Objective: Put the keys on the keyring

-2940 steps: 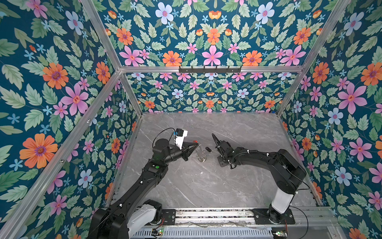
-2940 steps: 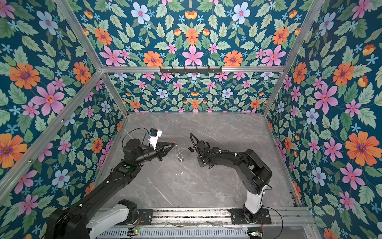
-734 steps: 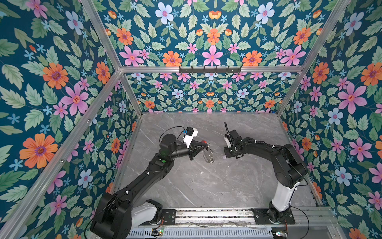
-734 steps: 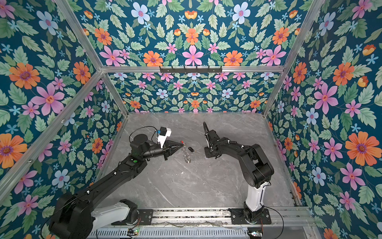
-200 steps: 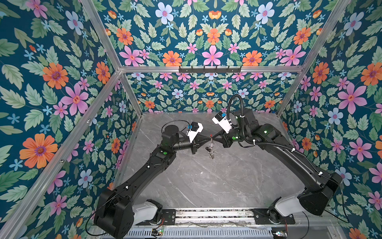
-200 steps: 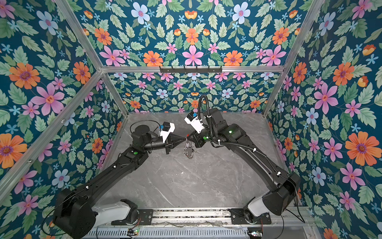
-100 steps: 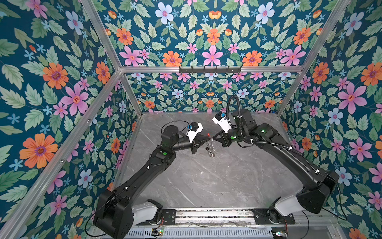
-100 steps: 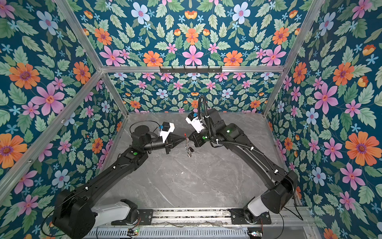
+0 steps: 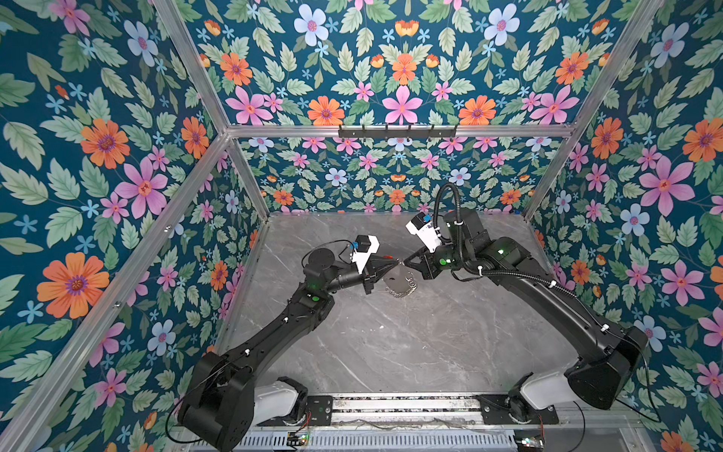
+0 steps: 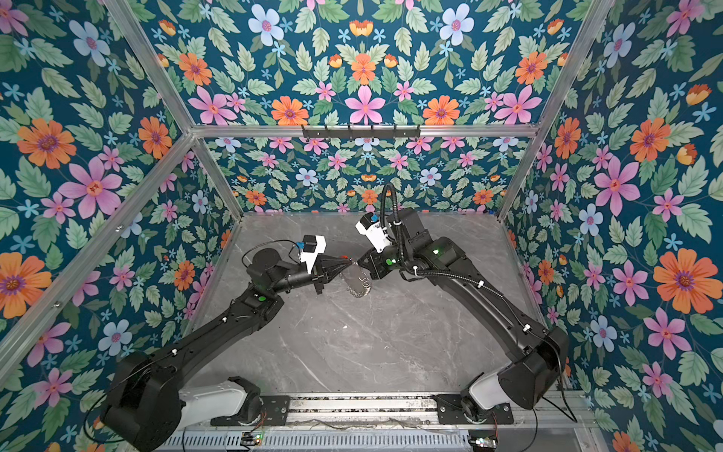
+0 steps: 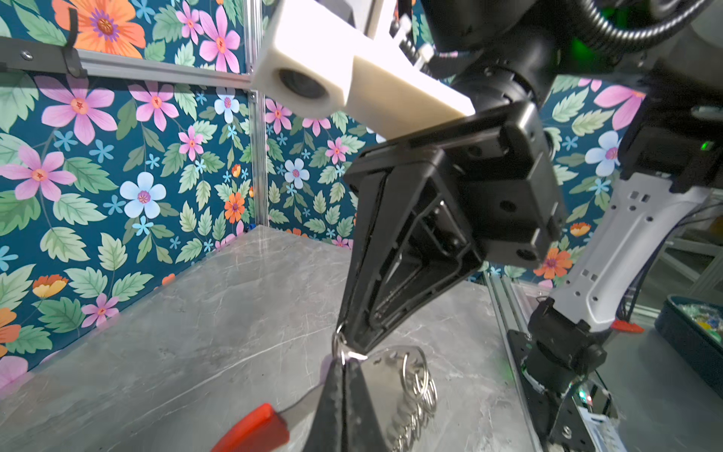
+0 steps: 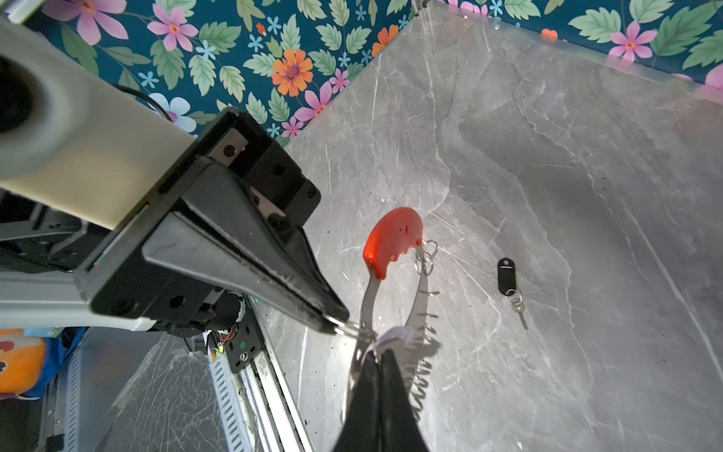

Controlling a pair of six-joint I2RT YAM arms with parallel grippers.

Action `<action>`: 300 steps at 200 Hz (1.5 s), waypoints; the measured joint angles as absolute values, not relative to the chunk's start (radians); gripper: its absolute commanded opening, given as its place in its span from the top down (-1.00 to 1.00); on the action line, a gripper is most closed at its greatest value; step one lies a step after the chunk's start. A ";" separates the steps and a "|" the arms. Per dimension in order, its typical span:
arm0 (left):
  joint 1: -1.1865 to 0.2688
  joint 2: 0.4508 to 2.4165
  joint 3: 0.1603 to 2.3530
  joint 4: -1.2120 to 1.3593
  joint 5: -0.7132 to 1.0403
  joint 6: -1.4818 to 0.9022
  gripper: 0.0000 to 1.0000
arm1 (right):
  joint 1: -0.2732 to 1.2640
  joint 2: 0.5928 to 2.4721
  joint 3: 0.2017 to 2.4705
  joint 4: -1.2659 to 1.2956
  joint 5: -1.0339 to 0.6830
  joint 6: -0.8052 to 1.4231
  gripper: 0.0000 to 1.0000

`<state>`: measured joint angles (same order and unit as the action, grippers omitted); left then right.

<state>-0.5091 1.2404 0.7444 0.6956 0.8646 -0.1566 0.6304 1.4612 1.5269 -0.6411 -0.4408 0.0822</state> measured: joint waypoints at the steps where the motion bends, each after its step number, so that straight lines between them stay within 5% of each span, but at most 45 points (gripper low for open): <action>1: -0.509 1.242 0.743 0.703 0.863 -0.160 1.00 | 0.630 1.460 1.525 -0.638 -0.442 0.084 0.88; 36: -0.509 1.280 0.723 0.897 0.863 -0.241 1.00 | 0.619 1.435 1.499 -0.617 -0.445 0.120 0.09; 81: -0.509 1.325 0.735 1.025 0.878 -0.302 1.00 | 0.544 1.363 1.494 -0.604 -0.452 0.133 -0.05; 203: -0.508 1.431 0.797 1.228 0.918 -0.576 1.00 | 0.530 1.384 1.491 -0.429 -0.644 0.128 0.19; 300: -0.507 1.456 0.805 1.286 0.917 -0.658 1.00 | 0.530 1.402 1.475 -0.371 -0.707 0.150 0.87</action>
<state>-0.5072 1.4559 0.8055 1.2861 0.9169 -0.6582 0.5301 1.4025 1.4750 -0.3710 -0.7067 0.1497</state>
